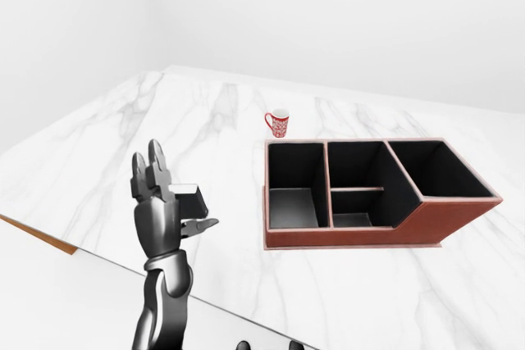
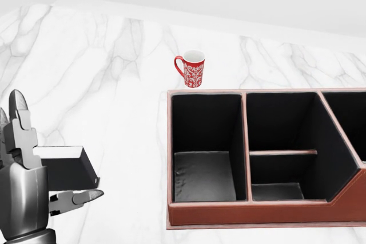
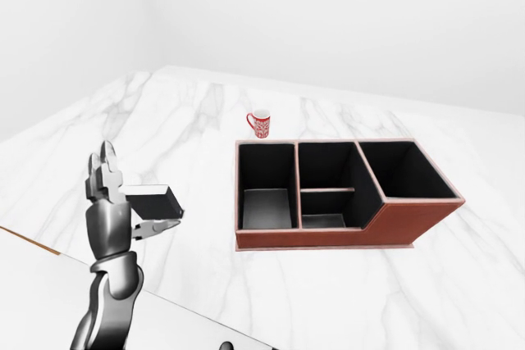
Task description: Pick up the book and place it in the left compartment of the caddy.
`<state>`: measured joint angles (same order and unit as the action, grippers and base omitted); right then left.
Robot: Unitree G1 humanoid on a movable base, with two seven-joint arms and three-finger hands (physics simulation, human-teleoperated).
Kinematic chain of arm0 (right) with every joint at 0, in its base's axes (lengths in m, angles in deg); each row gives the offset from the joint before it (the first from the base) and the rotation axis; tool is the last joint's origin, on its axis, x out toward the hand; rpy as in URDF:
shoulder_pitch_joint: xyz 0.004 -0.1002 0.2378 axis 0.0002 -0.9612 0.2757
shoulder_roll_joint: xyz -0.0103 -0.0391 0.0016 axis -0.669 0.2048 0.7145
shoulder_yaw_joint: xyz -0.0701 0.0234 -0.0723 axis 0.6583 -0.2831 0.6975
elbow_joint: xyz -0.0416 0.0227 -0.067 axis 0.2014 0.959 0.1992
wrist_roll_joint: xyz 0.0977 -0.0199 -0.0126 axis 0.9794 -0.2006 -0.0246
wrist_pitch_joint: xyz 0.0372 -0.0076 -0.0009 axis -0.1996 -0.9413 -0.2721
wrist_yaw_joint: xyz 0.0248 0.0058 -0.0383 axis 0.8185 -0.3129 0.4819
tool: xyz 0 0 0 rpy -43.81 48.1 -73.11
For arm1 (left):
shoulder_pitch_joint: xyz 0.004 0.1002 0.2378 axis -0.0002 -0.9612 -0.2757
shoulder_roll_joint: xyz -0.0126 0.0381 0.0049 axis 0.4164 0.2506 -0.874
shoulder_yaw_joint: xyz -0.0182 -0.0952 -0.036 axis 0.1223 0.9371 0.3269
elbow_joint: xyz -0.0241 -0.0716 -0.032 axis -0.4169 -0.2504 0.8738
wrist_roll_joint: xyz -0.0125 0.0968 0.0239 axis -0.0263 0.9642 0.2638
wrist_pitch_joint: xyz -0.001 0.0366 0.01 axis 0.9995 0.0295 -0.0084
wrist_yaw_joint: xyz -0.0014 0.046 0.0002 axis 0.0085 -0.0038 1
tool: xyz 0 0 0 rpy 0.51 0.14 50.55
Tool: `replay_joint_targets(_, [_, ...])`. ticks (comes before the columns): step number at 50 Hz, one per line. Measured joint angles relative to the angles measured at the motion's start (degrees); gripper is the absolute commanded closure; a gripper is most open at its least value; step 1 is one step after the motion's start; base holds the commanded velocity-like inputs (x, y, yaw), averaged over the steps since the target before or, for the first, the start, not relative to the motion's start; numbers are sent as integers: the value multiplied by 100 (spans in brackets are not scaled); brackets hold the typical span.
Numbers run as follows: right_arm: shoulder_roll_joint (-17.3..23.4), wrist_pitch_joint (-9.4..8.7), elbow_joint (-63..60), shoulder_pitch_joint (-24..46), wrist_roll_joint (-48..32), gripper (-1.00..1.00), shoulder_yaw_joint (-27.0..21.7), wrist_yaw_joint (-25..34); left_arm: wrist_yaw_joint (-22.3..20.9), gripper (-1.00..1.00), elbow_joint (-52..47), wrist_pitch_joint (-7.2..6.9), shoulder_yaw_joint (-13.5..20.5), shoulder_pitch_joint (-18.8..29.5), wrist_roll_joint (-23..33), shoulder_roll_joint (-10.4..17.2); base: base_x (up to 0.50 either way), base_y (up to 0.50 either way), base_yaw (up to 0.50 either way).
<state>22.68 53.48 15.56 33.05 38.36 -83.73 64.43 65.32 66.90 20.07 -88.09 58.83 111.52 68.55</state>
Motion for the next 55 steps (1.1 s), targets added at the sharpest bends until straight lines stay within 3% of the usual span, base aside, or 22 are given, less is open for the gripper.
replay_joint_targets(8, [3,0,11,-1,20,-100,1,2,582,-100,-90,0,-64,-24,1019,64,0,0,0])
replay_joint_targets(24, [1,0,-18,-19,51,-100,-27,13,582,-100,-614,0,-256,-229,2737,193,0,0,0])
replay_joint_targets(36, [-10,0,-37,-19,20,-100,-33,35,582,-100,-618,0,-261,-228,3228,251,0,0,0])
replay_joint_targets(55, [-12,0,-82,-8,-57,-100,-31,20,582,-100,-542,0,-277,-190,3432,277,0,0,0])
